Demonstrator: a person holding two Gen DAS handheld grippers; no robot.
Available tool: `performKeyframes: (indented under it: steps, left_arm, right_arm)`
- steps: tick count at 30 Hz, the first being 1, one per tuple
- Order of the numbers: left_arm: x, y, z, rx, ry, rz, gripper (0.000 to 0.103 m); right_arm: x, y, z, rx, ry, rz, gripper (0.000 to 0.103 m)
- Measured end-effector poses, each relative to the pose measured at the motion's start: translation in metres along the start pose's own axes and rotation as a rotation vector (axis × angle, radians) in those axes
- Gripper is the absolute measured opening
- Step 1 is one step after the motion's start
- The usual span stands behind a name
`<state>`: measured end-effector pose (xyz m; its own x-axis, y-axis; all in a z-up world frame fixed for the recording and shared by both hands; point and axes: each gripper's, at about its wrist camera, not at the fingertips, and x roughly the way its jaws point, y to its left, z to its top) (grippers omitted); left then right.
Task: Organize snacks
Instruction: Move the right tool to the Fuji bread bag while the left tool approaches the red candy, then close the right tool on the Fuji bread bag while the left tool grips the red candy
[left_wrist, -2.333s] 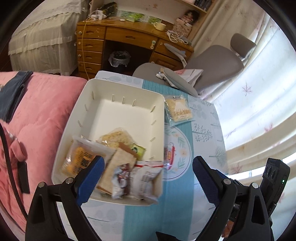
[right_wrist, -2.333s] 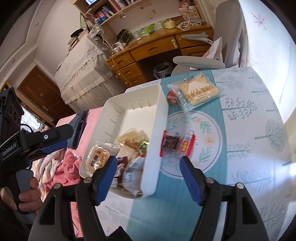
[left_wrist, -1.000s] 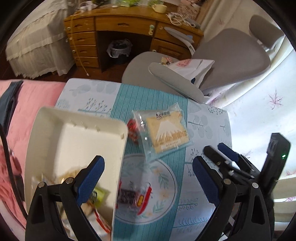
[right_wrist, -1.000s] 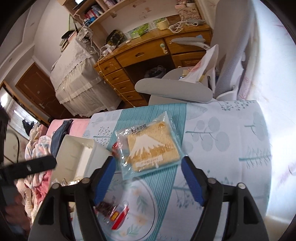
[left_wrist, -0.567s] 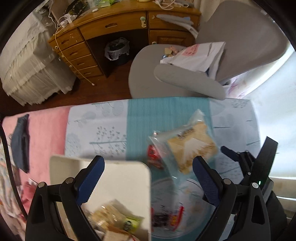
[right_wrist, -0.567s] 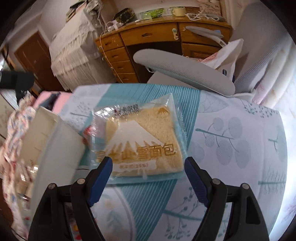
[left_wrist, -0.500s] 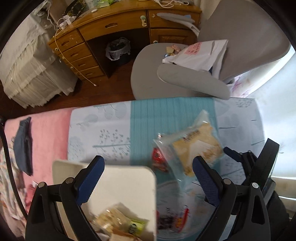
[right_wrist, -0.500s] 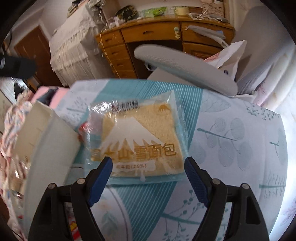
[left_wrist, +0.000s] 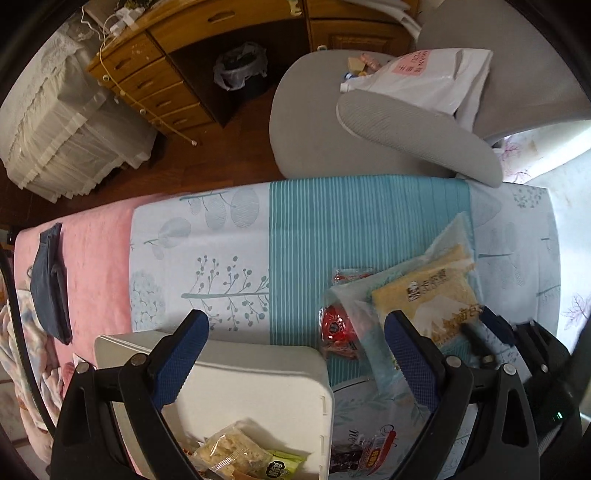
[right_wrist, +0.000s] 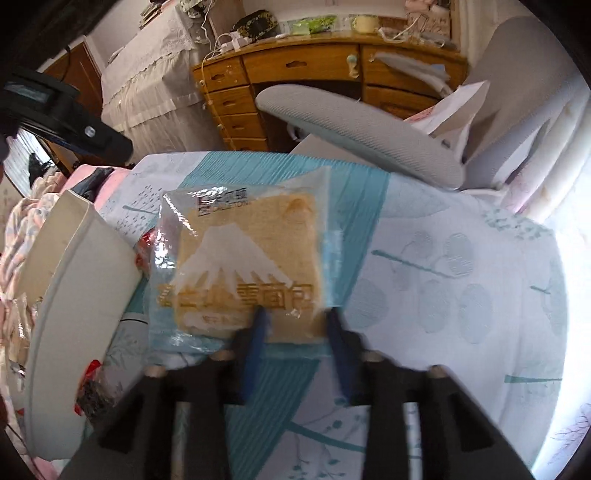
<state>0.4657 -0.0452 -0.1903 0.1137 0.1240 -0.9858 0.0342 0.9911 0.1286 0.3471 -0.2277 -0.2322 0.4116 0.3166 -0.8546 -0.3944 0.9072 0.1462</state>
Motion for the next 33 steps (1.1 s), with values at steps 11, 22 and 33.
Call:
performKeyframes:
  steps: [11, 22, 33]
  left_arm:
    - [0.041, -0.003, 0.007, -0.03, 0.116, -0.027, 0.095]
    - [0.078, -0.035, 0.012, 0.053, 0.213, -0.006, 0.088]
    - [0.102, -0.043, 0.015, 0.018, 0.271, -0.055, 0.05]
  right_arm:
    - [-0.025, -0.027, -0.013, 0.199, 0.037, 0.038, 0.0]
    - [-0.07, -0.067, -0.033, 0.437, 0.065, 0.073, 0.0]
    - [-0.107, -0.069, -0.038, 0.526, 0.042, 0.179, 0.0]
